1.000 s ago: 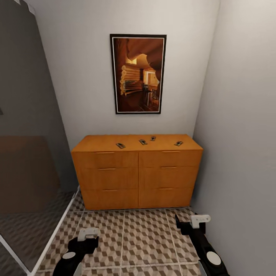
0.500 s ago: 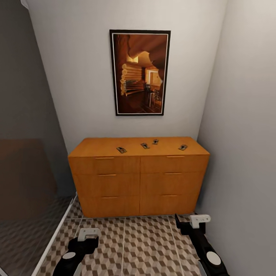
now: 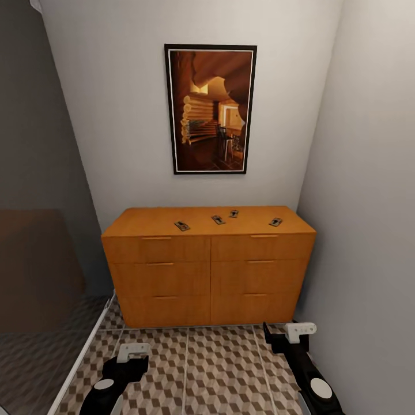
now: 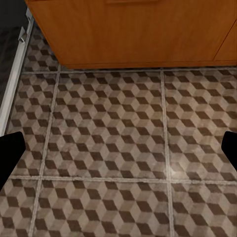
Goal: Take the four mousetraps from the cabinet in the bathroom and place them on the bathroom floor. Make sure all four end up on the same floor surface, and ensure that at least two of them are either under or directly next to the same bathroom sink.
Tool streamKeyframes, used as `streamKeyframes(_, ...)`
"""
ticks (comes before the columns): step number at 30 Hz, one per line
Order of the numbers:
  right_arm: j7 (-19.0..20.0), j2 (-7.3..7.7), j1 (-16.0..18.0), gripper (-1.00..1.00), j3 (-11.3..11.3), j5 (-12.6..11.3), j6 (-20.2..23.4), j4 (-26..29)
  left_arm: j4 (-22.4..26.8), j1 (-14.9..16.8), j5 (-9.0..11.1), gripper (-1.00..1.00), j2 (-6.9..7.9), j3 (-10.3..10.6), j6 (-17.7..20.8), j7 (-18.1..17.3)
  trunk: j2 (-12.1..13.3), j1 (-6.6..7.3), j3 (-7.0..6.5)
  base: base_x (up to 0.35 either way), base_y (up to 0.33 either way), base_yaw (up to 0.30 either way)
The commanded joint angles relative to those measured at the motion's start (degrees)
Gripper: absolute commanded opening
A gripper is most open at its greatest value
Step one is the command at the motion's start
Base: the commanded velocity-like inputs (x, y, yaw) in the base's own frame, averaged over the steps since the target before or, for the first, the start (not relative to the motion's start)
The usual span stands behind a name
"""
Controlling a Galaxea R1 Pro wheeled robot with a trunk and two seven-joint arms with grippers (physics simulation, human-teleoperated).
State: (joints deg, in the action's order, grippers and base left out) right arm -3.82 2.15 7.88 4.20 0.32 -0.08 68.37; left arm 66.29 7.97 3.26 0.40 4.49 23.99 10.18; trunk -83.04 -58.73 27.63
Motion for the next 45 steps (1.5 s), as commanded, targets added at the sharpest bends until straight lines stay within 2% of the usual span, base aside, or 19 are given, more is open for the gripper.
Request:
streamKeyframes(1,-0.40,0.06,0.03,1.00,0.19,0.03,-0.01,0.01,0.07,0.00,0.35,1.00,0.04,0.17,0.23,0.46,-0.03,0.00,0.06,0.000,0.000,0.000)
streamKeyframes(14,-0.40,0.13,0.03,1.00,0.20,0.03,-0.01,0.01,0.01,0.03,0.35,1.00,0.04,0.22,0.18,0.40,-0.03,0.00,0.06,0.000,0.000,0.000)
streamKeyframes(21,-0.41,0.14,0.03,1.00,0.19,0.03,-0.01,0.00,0.04,-0.01,0.35,1.00,0.04,1.48,0.18,0.45,-0.03,0.00,0.06,0.000,0.000,0.000)
streamKeyframes(35,-0.40,0.14,0.03,1.00,0.20,0.03,0.03,-0.12,-0.02,0.00,0.35,1.00,0.04,1.74,0.09,0.41,-0.03,0.00,0.06,0.000,0.000,0.000)
streamKeyframes(38,-0.44,0.15,0.03,1.00,0.01,0.00,0.44,-2.31,-0.36,-0.02,0.35,1.00,0.04,1.66,0.09,0.44,-0.03,0.00,0.06,0.000,0.000,0.000)
streamKeyframes(43,-1.37,0.17,2.01,1.00,-0.13,0.10,2.68,-2.42,-1.66,0.01,0.35,1.00,0.04,1.52,0.03,0.45,-0.03,0.00,0.06,0.000,0.000,0.000)
streamKeyframes(44,-2.06,0.20,4.10,1.00,-0.15,0.11,5.96,-1.38,-1.94,0.02,0.35,1.00,0.04,1.50,0.01,0.42,-0.03,0.00,0.06,0.000,0.000,0.000)
streamKeyframes(45,-2.22,0.22,4.78,1.00,-0.15,0.11,7.23,-1.10,-2.05,0.02,0.35,1.00,0.04,1.48,0.01,0.41,-0.03,0.00,0.06,0.000,0.000,0.000)
